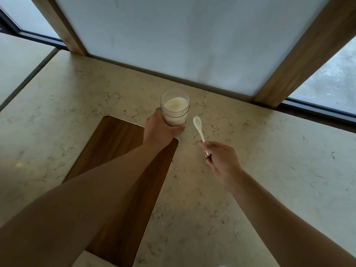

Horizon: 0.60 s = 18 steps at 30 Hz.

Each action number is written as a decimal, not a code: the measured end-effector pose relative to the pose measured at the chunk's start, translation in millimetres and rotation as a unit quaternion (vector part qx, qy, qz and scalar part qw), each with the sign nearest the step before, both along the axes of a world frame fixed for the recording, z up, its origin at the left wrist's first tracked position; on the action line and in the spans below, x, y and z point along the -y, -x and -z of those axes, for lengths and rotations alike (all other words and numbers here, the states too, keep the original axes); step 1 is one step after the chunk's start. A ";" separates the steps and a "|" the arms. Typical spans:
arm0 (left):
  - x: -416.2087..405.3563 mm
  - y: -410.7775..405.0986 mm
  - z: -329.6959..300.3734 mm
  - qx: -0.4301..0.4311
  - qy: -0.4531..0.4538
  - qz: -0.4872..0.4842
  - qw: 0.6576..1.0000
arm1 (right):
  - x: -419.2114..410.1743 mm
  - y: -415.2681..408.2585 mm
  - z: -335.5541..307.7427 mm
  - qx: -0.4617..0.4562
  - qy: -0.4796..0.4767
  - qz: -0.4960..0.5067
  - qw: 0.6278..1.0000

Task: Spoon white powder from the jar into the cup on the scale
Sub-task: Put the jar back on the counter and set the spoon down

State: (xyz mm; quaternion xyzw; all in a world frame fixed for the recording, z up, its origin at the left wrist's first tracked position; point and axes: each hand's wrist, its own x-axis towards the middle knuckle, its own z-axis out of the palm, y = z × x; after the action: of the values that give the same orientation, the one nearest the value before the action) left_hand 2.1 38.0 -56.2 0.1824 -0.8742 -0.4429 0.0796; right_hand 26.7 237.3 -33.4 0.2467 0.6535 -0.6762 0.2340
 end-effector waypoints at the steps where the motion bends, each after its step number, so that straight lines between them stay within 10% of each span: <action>1: 0.6 0.4 1.0 0.001 -0.001 0.003 1.000 | 0.7 0.7 1.0 0.000 0.001 0.002 1.000; 18: 2.0 -3.1 -4.1 0.010 -0.039 0.025 0.999 | -10.2 -13.4 2.7 -0.006 -0.028 -0.003 1.000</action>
State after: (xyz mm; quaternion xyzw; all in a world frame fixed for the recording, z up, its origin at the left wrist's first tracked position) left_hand 5.2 36.1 -52.1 0.1681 -0.8611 -0.4769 0.0529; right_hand 40.1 247.4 -36.0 0.2467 0.6741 -0.6589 0.2249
